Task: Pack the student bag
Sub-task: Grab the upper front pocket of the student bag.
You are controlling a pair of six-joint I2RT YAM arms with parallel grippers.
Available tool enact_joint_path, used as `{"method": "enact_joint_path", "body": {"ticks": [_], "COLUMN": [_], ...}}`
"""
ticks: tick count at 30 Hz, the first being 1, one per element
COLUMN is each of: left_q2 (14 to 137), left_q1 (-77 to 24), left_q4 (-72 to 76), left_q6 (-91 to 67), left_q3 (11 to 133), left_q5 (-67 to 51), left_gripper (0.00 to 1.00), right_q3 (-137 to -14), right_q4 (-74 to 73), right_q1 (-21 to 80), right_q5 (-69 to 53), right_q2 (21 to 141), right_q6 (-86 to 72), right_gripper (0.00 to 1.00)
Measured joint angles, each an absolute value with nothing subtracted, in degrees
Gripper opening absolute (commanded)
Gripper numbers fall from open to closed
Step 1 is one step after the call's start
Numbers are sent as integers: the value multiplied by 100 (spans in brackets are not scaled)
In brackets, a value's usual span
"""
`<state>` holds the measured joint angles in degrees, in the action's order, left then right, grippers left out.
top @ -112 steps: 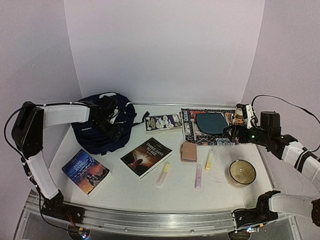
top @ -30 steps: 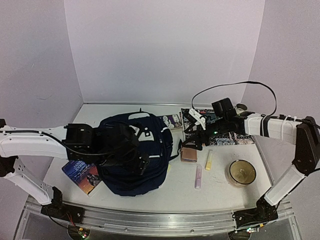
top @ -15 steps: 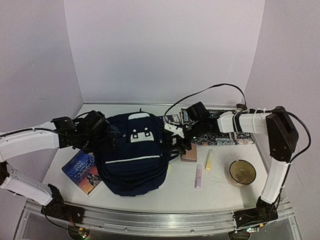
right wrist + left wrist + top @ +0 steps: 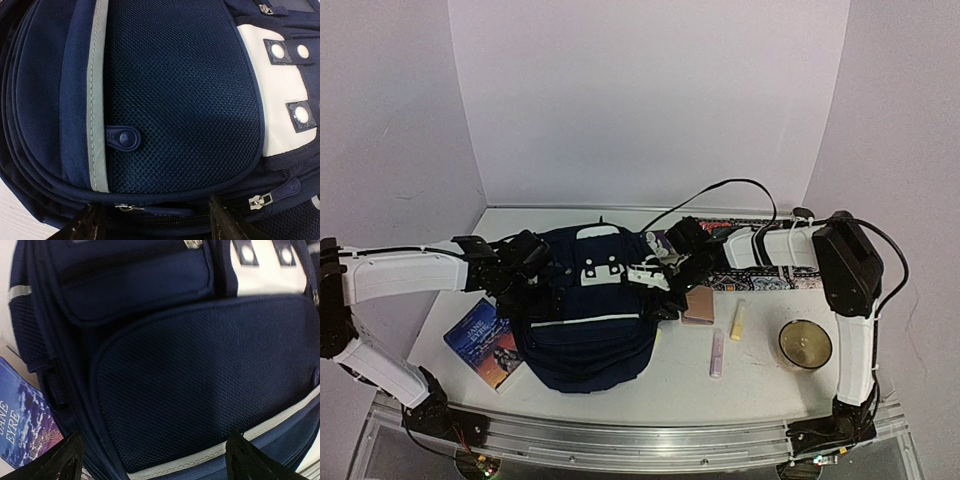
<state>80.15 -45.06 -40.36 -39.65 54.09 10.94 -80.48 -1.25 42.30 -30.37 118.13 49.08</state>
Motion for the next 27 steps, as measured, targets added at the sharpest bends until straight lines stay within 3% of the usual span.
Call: {"method": "enact_joint_path", "body": {"ticks": [11, 22, 27], "left_q2": [8419, 8731, 8753], "left_q1": [-4506, -4506, -4506], "left_q4": [-4010, -3987, -3972], "left_q6": [-3583, -3777, -4011], "left_q3": [5485, 5573, 5592], "left_q5": [751, 906, 984], "left_gripper": [99, 97, 93], "right_q3": [-8038, -7594, -7347], "right_q4": [-345, -427, -473], "right_q1": [4392, 4454, 4544], "right_q5": [-2820, -2656, -2642], "right_q2": [11826, 11495, 11267], "right_q6": [4938, 4472, 4076], "right_gripper": [38, 2, 0]}}
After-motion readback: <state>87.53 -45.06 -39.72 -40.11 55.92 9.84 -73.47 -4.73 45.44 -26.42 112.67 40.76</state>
